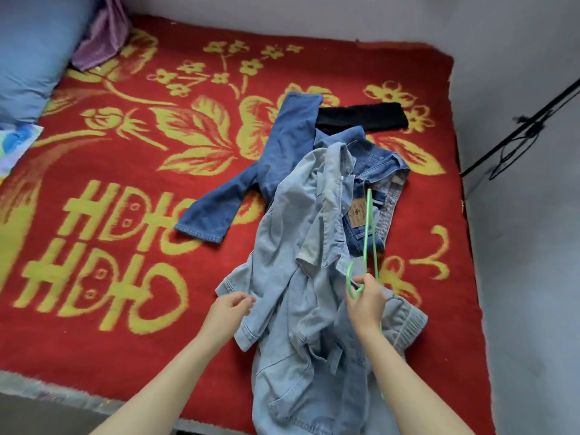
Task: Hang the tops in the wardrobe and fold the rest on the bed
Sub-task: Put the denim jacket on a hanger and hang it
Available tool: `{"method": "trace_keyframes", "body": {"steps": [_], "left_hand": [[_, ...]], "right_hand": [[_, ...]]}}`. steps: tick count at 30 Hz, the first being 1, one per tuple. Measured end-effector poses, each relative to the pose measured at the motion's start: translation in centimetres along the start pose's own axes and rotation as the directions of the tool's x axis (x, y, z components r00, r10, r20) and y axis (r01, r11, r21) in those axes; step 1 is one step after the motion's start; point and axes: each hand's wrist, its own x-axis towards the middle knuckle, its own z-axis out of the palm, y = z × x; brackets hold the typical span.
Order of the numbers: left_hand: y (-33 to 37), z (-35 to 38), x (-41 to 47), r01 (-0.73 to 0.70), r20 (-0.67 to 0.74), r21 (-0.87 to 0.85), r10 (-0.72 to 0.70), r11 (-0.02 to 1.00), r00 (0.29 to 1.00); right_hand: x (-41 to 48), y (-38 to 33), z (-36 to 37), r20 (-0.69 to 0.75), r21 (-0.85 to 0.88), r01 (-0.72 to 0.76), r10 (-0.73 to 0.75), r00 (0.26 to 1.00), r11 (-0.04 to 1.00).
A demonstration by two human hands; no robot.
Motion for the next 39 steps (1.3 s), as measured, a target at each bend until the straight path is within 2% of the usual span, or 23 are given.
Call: {"method": "trace_keyframes", "body": {"steps": [2,4,7,10,13,16,19,23,27,31,34,37,39], "left_hand": [[2.2,0.9,-0.4,0.049,0.052,-0.204,-0.039,0.978,0.998],[4.3,1.7,-0.7,0.113,0.148,-0.321,-0.068,0.940,0.987],[5.8,1.9,-1.4,0.137,0.264,-0.348,-0.043,0.927,0.963],[5.4,-0.6,-2.2,0.049,0.201,-0.405,0.037,0.913,0.979],[3.3,-5.1,-1.7,-0.071,0.113,-0.276,0.106,0.959,0.988],[1.5,-10.5,-1.6,-0.184,0.085,-0.160,0.199,0.970,0.976],[0.0,-16.8,-1.9,-0.287,0.089,-0.152,0.302,0.946,0.949],[1.2,-24.4,-5.0,-0.458,0.099,-0.076,0.463,0.886,0.881],[3.0,-29.9,-9.1,-0.639,0.013,0.017,0.639,0.769,0.769],[4.4,-33.6,-13.6,-0.771,-0.127,-0.011,0.764,0.637,0.633],[5.2,-35.7,-15.6,-0.815,-0.222,0.022,0.798,0.578,0.560],[6.0,-37.6,-16.4,-0.839,-0.325,0.039,0.801,0.543,0.503],[6.5,-39.0,-16.5,-0.833,-0.408,0.052,0.774,0.550,0.485]], "right_hand": [[-3.9,-2.7,-0.9,-0.054,0.097,0.178,-0.173,0.983,0.979],[-7.1,-5.2,-1.2,-0.080,0.146,0.303,-0.294,0.952,0.942],[-10.9,-8.0,-0.1,-0.090,0.138,0.346,-0.336,0.938,0.928],[-14.6,-11.1,2.1,-0.085,0.117,0.352,-0.344,0.935,0.929],[-17.6,-14.1,4.2,-0.086,0.137,0.408,-0.399,0.913,0.903],[-19.1,-16.8,5.1,-0.082,0.196,0.322,-0.312,0.947,0.926],[-20.0,-18.4,5.9,-0.123,0.160,0.248,-0.230,0.965,0.955],[-18.6,-19.3,6.9,-0.018,-0.079,0.031,-0.033,0.999,0.996],[-17.0,-21.7,8.2,-0.002,-0.167,-0.005,0.004,1.000,0.986],[-16.3,-23.7,10.8,0.039,-0.144,0.033,-0.028,0.999,0.989],[-16.4,-24.9,12.8,0.022,-0.126,0.043,-0.041,0.999,0.991],[-16.1,-26.2,13.2,0.029,-0.031,0.017,-0.016,0.999,0.999],[-14.9,-26.6,12.4,0.090,0.120,0.048,-0.059,0.994,0.992]]}}
